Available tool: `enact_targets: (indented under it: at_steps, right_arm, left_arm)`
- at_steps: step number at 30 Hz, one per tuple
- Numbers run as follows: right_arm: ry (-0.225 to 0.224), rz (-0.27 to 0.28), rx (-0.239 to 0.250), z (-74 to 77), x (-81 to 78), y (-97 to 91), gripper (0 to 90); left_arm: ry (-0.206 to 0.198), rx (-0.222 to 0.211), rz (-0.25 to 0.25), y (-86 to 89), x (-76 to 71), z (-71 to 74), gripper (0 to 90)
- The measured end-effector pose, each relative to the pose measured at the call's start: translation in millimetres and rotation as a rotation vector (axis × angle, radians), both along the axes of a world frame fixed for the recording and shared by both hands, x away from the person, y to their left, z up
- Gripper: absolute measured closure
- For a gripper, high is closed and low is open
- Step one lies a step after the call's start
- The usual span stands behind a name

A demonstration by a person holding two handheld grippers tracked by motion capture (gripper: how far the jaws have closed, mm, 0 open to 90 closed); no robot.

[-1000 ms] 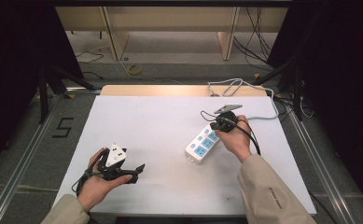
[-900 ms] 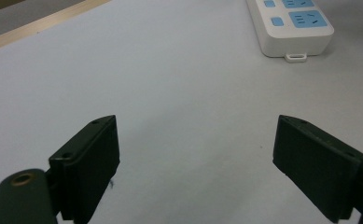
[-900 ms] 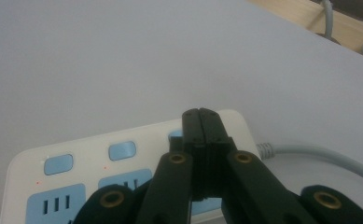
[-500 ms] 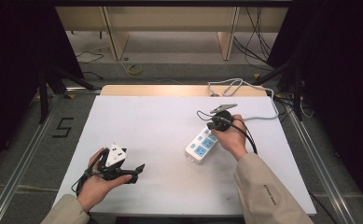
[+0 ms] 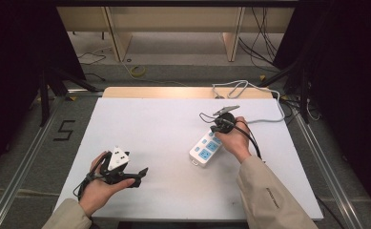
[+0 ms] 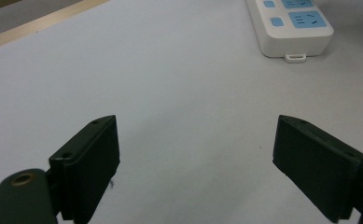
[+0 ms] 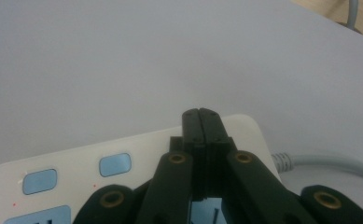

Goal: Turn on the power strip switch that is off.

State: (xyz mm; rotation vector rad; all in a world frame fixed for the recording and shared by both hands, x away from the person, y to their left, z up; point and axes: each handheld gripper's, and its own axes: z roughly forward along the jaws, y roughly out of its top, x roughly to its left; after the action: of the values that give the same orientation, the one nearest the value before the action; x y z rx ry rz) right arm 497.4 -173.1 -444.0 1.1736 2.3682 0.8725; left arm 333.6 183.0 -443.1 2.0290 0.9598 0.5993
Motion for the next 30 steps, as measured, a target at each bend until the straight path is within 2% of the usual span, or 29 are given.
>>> enact_targets:
  at_steps: [10, 27, 30]
  right_arm:
    - [0.025, -0.001, -0.022, -3.3, 8.3, 2.6, 90.0]
    - [0.065, 0.032, -0.041, -1.4, 10.1, 7.8, 90.0]
    - [0.072, 0.029, -0.060, -0.2, 9.4, 10.4, 90.0]
  left_arm:
    - [0.000, 0.000, 0.000, 0.1, 0.0, -0.1, 14.3]
    - [0.004, 0.000, -0.003, -0.4, 0.1, -0.5, 14.3]
    - [0.005, 0.000, -0.003, -0.5, 0.2, -0.6, 14.3]
